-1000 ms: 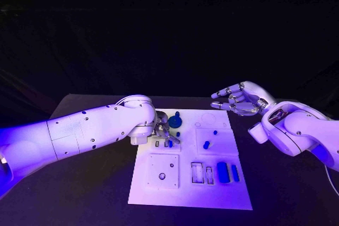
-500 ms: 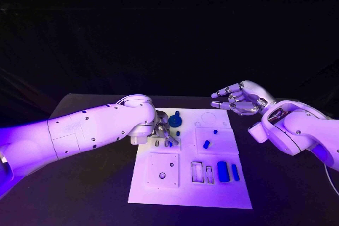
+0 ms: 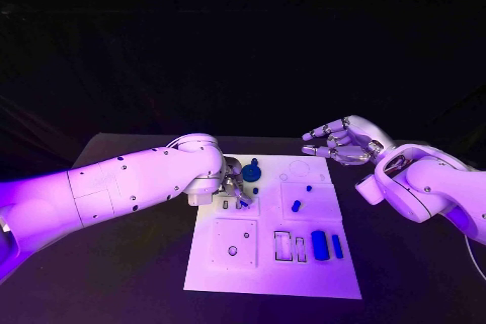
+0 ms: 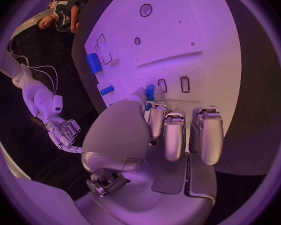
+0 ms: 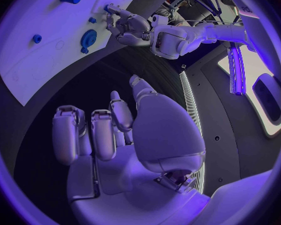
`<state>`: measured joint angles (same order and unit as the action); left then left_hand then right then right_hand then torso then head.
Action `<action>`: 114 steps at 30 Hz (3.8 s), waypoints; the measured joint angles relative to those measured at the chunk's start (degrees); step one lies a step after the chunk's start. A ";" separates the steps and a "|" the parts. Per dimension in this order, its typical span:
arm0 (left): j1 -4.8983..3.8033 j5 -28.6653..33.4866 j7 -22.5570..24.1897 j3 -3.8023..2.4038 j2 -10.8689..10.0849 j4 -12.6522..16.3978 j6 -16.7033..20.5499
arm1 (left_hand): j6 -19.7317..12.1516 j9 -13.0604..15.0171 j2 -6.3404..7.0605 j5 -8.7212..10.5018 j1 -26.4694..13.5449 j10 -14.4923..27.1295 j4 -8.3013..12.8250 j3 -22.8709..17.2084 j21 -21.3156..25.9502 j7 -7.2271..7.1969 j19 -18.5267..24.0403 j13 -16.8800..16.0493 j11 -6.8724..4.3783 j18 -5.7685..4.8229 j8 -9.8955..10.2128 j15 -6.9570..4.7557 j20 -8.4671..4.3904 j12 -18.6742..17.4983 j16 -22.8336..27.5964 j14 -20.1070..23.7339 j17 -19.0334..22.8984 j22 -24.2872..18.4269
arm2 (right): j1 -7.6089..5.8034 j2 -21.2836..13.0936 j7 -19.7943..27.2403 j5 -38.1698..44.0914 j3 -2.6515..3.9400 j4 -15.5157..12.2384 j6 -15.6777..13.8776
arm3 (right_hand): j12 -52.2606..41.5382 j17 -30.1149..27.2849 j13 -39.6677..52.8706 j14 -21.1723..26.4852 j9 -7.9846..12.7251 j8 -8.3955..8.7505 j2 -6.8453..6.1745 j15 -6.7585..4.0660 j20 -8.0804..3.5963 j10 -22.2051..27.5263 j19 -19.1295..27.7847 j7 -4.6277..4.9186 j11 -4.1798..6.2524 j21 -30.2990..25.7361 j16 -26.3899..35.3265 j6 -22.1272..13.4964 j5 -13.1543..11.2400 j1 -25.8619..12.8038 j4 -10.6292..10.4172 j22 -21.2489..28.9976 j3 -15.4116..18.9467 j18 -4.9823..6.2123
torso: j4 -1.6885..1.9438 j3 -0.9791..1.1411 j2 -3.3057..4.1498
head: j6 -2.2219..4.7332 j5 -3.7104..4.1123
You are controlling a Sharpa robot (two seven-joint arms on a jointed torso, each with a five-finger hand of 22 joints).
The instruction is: Assemble the parts on the task board
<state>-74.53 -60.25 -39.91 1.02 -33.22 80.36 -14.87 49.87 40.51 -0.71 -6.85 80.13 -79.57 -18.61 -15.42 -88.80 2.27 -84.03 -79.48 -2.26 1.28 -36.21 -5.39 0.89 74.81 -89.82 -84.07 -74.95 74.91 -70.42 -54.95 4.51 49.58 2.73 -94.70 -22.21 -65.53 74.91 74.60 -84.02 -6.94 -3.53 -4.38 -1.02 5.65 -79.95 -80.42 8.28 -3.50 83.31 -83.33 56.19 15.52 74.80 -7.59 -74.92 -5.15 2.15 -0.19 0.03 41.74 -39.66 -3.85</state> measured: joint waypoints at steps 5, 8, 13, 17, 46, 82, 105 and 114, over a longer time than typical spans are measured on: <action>0.13 0.52 -0.04 0.08 -0.53 0.36 1.02 | 0.21 1.31 3.64 0.05 -3.01 -0.73 -1.35 -6.93 0.00 0.21 0.00 6.79 -0.31 0.00 -0.95 -0.36 0.00 -0.03 0.00 0.00 0.00 0.00 | 0.02 0.03 -0.06 0.03 -0.07 0.09 0.15 | 0.00 0.00 0.00 0.00 0.00 0.00 0.00 0.00 0.00 0.00 0.00 0.00 0.00 0.00 0.00 0.00 0.00 0.00 0.00 0.00 0.00 0.00 | 0.00 -0.01 0.00 | -0.02 -0.01; 0.13 0.82 -0.06 0.08 -1.04 0.75 1.86 | 0.21 1.78 4.69 0.06 -4.67 -0.89 -0.26 -9.99 0.00 0.21 0.00 6.47 -0.29 0.00 -1.02 -0.37 0.00 0.23 0.00 0.00 0.00 0.00 | 0.02 0.03 -0.12 0.09 -0.12 0.14 0.26 | 0.00 0.00 0.00 0.00 0.00 0.00 0.00 0.00 0.00 0.00 0.00 0.00 0.00 0.00 0.00 0.00 0.00 0.00 0.00 0.00 0.00 -0.01 | 0.02 -0.01 0.00 | -0.02 -0.01; 0.19 1.15 -0.08 0.07 -1.96 1.55 3.52 | 0.21 2.37 5.46 0.09 -5.91 -0.80 0.00 -11.86 0.00 0.21 0.00 6.13 -0.21 0.00 -1.33 -0.37 0.00 0.23 0.00 0.00 0.01 0.00 | 0.02 0.10 -0.21 0.24 -0.18 0.23 0.45 | 0.00 0.00 0.01 0.00 0.00 0.00 0.00 0.00 0.00 0.00 0.00 0.00 0.00 0.00 0.00 0.00 0.00 0.00 0.00 0.01 0.00 0.00 | 0.08 0.01 -0.01 | -0.02 -0.09; 0.43 1.34 -0.08 0.06 -2.82 2.52 5.10 | 0.21 2.59 5.88 0.17 -6.60 -0.80 0.94 -13.59 0.01 0.21 0.00 5.97 -0.21 0.00 -1.33 -0.37 0.00 0.60 0.00 0.00 0.01 -0.01 | 0.05 0.23 -0.28 0.40 -0.28 0.37 0.59 | 0.00 0.00 0.01 0.00 0.01 0.00 0.00 0.00 0.00 0.00 0.00 0.00 0.00 0.01 0.00 0.00 0.00 0.00 0.00 0.01 0.00 -0.01 | 0.13 0.05 -0.02 | -0.03 -0.21; 2.38 0.69 -0.10 0.07 -5.15 4.79 7.87 | 0.22 3.14 6.85 0.63 -8.03 -1.00 1.76 -15.33 0.05 0.21 0.00 5.88 0.00 0.01 -1.59 -0.36 0.01 0.60 0.00 0.01 0.03 -0.01 | 0.11 0.20 -0.45 0.84 -0.45 0.42 1.12 | 0.00 0.03 -0.02 0.00 0.02 0.00 0.00 0.00 0.00 0.00 0.00 0.00 0.00 0.01 0.00 0.00 0.00 0.00 -0.17 -0.03 0.17 -0.01 | 0.20 0.22 -0.09 | -0.34 -0.77; 2.38 -2.81 -0.10 -0.01 -4.64 4.83 5.57 | 0.31 3.60 7.37 0.50 -10.25 -1.01 4.33 -17.04 0.05 0.29 0.00 5.65 -0.01 0.02 -1.60 -0.35 0.01 0.86 0.00 0.01 0.04 0.02 | 0.11 -0.03 -0.48 0.91 -0.46 -0.09 1.23 | 0.00 0.01 0.01 0.00 -0.03 -0.21 0.00 0.00 0.00 0.00 0.42 0.00 0.00 0.01 0.00 0.00 0.23 0.00 -0.24 0.00 0.56 -0.01 | 0.20 0.24 -0.10 | -0.77 -0.75; 2.19 -2.99 -0.11 -0.13 -2.79 2.46 2.70 | 3.09 3.05 5.74 0.04 -19.09 -1.61 6.05 -18.30 -0.18 -0.85 0.00 4.95 -0.20 0.02 -1.04 -0.34 0.01 1.27 0.00 0.00 0.03 0.01 | 0.11 -0.32 -0.69 0.95 -0.46 -0.44 1.28 | 0.00 0.00 -0.05 0.00 -0.08 -0.21 0.00 0.00 0.00 0.00 0.41 0.00 0.00 0.01 0.00 0.00 0.23 0.00 -0.24 0.01 0.55 -0.01 | 0.21 0.25 -0.08 | -1.04 -0.57; 2.14 -2.98 -0.11 -0.15 -2.44 1.85 2.21 | 3.61 2.96 5.36 0.03 -20.51 -1.94 5.39 -17.64 -0.18 -0.94 0.00 4.70 -0.29 0.01 -0.57 -0.34 0.01 1.53 0.00 0.01 0.00 0.01 | 0.11 -0.39 -0.81 1.00 -0.46 -0.49 1.34 | 0.00 0.00 -0.14 0.00 -0.07 -0.21 0.00 0.00 0.00 0.00 0.41 0.00 0.00 -0.21 0.23 0.00 0.23 0.00 -0.24 0.01 0.55 0.00 | 0.24 0.25 -0.09 | -1.13 -0.56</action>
<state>-72.39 -63.22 -40.02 0.87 -35.65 82.20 -12.66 53.48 43.47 4.64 -6.82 59.62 -81.51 -13.23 -33.06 -88.98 1.33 -84.02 -74.78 -2.55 1.29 -36.77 -5.73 0.90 76.34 -89.82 -84.07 -74.95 74.92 -70.31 -55.34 3.70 50.57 2.26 -95.18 -20.87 -65.53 74.90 74.46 -84.02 -7.02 -3.74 -4.38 -1.02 5.65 -79.95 -80.01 8.28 -3.50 83.10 -83.10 56.19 15.75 74.80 -7.83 -74.90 -4.60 2.15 0.05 0.27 41.64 -40.79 -4.41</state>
